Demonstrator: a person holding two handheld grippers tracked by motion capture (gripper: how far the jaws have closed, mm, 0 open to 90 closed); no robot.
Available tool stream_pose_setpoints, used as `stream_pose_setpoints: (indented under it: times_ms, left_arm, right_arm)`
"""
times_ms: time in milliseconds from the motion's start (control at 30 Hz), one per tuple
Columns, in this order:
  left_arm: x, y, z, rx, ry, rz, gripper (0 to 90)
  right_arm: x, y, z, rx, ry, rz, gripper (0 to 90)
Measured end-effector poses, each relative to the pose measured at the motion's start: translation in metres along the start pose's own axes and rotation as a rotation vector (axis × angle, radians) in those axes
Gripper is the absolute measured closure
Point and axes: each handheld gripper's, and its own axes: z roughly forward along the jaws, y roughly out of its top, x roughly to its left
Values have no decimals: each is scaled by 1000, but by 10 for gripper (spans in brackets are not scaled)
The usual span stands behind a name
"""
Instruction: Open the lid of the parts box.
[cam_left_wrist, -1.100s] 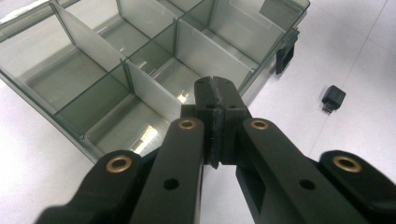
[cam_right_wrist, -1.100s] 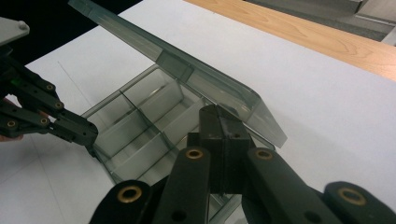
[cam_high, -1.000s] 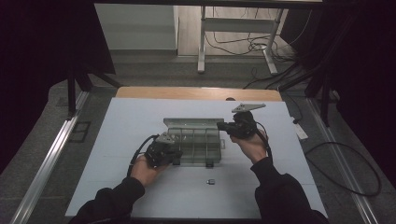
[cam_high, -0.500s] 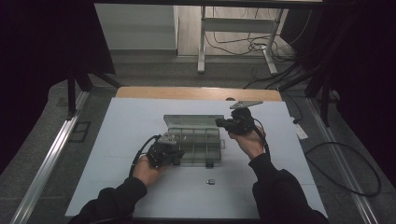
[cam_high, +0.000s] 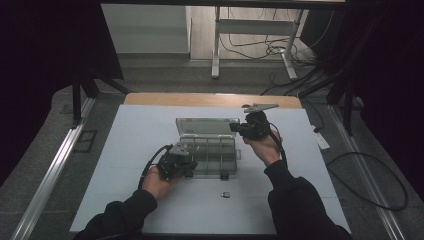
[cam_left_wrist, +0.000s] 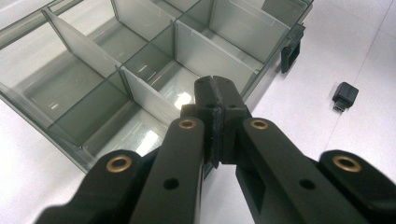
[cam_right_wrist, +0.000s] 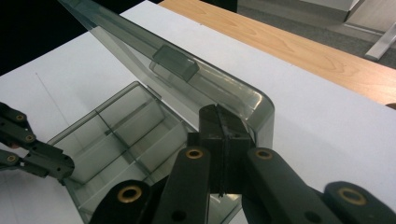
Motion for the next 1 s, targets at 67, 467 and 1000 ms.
stream_pose_setpoints:
  times_ms: [67, 467, 1000]
  left_arm:
    - [0, 0, 0, 0, 0, 0, 887]
    - [0, 0, 0, 2, -5, 2, 887]
    - [1, 0, 0, 2, -7, 6, 887]
  right_arm:
    - [0, 1, 0, 1, 0, -1, 889]
    - [-7, 6, 8, -9, -15, -6, 889]
    - [-13, 12, 17, -14, -24, -4, 889]
